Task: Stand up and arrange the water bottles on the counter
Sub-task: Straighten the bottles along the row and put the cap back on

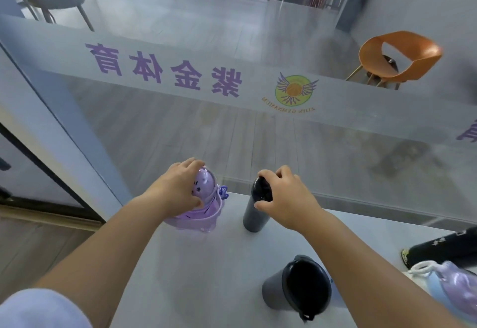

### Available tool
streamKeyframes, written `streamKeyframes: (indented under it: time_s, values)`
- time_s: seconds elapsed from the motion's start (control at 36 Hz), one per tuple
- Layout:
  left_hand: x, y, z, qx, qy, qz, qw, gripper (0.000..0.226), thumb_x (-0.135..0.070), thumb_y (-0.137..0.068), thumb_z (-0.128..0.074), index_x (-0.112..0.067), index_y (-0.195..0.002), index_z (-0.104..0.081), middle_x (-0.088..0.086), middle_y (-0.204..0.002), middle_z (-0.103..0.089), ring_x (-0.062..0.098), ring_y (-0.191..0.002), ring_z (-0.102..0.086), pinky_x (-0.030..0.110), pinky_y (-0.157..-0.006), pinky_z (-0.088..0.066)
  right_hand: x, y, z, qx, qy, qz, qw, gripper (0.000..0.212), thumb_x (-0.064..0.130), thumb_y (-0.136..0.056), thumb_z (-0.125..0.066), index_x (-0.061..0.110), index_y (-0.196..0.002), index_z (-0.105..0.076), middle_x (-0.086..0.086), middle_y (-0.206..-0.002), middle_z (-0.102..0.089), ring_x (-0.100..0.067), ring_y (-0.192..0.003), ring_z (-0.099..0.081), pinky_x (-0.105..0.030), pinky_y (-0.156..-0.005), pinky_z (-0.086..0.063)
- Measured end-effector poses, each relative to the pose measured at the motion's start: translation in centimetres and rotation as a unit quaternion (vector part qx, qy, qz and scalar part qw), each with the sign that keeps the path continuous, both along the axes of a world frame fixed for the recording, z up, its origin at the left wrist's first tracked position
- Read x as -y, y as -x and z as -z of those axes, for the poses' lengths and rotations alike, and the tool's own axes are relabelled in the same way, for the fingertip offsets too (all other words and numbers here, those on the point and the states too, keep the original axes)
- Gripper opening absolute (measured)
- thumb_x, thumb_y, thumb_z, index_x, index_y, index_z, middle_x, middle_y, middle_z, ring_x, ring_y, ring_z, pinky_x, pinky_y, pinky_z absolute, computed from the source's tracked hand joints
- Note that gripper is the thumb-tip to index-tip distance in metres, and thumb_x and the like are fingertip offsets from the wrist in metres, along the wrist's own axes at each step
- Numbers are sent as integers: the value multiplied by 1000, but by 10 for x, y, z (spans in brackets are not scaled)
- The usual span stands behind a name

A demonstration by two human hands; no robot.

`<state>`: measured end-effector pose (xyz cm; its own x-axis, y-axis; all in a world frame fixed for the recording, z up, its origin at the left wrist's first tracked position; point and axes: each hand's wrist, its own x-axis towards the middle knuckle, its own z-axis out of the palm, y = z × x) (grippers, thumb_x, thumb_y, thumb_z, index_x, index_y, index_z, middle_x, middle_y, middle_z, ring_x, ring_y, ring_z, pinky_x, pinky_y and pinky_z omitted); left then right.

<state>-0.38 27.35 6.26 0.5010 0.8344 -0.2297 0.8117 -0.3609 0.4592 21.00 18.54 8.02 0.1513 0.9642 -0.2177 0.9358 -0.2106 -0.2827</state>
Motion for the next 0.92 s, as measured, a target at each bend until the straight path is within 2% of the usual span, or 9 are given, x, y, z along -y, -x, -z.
streamKeyframes:
  time_s: [0.5,0.61,0.72,0.83,0.92]
  values:
    - [-22,-2,5,48,-10,-6,999,84,-14,-73,-74,-17,-144,-28,0,-152,-24,23,-137,-28,36,-107,-34,-22,14,-1,13,14,3,1000,55,43,-83,-61,26,-131,-39,-9,-123,-39,-32,-109,-43,-41,-95,-46]
    - [-20,0,7,49,-13,-18,999,86,-17,-73,-76,-20,-144,-28,0,-151,-21,24,-134,-34,37,-104,-40,-21,14,-2,30,14,-3,999,56,45,-83,-61,27,-131,-37,-9,-125,-39,-31,-109,-44,-42,-91,-49]
    - [-15,1,5,23,-55,-23,998,82,-24,-73,-76,-22,-141,-31,-1,-147,-27,24,-127,-41,38,-95,-47,-22,14,-6,63,26,-20,997,62,52,-83,-58,27,-135,-34,-9,-128,-40,-30,-110,-47,-41,-86,-49]
    - [-9,2,-3,-15,-84,-20,996,69,-30,-77,-73,-26,-136,-38,-1,-141,-35,25,-126,-38,38,-94,-45,-19,10,-15,59,36,-28,997,74,58,-82,-56,30,-144,-26,-6,-136,-40,-30,-120,-45,-43,-92,-46]
    - [-1,2,-14,-6,-118,-28,993,59,-33,-80,-70,-23,-132,-46,1,-136,-45,27,-122,-43,38,-94,-44,-12,4,-28,45,4,-24,999,65,54,-85,-55,26,-140,-34,-6,-131,-47,-29,-116,-48,-42,-90,-46]
